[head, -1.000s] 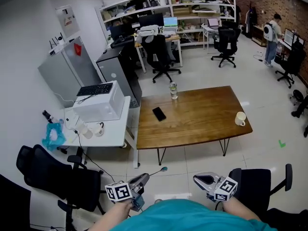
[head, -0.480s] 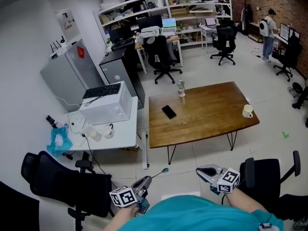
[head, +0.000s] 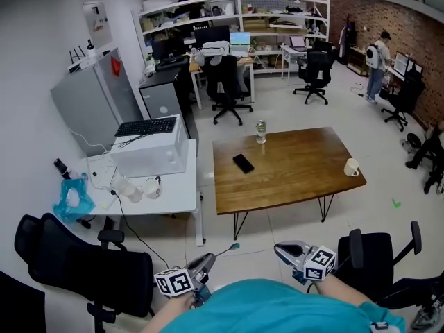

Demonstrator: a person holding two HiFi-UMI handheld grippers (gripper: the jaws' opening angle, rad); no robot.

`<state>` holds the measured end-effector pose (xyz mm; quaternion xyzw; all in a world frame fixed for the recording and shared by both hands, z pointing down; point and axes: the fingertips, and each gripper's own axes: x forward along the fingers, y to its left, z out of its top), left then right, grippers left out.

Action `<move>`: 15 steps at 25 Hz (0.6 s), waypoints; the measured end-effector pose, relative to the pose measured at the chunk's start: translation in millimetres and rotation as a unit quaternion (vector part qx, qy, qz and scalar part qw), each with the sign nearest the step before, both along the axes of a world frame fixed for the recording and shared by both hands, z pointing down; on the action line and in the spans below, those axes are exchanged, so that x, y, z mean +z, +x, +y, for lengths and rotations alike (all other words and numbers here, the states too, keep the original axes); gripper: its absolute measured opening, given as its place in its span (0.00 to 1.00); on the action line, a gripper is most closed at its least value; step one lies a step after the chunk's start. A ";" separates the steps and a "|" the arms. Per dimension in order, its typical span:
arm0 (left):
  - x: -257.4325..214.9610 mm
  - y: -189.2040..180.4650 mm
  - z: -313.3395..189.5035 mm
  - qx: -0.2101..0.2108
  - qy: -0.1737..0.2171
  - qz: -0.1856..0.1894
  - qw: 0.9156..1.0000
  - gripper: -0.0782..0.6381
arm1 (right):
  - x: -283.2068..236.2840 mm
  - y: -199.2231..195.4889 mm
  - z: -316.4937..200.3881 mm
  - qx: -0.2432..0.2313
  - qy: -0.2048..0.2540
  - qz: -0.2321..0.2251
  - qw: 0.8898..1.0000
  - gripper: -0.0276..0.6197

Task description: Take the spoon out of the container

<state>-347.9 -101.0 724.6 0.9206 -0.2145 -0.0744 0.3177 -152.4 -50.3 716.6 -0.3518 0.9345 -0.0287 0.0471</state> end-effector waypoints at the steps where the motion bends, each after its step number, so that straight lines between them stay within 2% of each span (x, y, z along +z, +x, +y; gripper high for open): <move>1: -1.8 -1.9 1.9 0.002 0.001 0.007 1.000 0.18 | 0.9 -1.2 1.2 0.001 0.001 0.002 1.000 0.04; 3: -1.7 -10.7 1.3 -0.016 -0.006 -0.004 1.000 0.18 | 0.4 -0.4 2.4 0.002 0.003 0.005 1.000 0.04; 5: -5.8 -15.8 -1.9 -0.026 0.002 -0.010 1.000 0.18 | -1.5 1.3 0.3 0.003 0.005 0.005 1.000 0.04; 10: 2.7 -17.5 -9.9 -0.029 -0.013 -0.005 0.999 0.18 | -5.9 -1.1 -12.8 -0.002 0.007 0.010 1.000 0.04; 15: -3.8 -13.4 -7.4 -0.033 0.004 -0.004 0.999 0.18 | -1.4 -1.9 -15.6 -0.011 0.007 0.014 1.000 0.04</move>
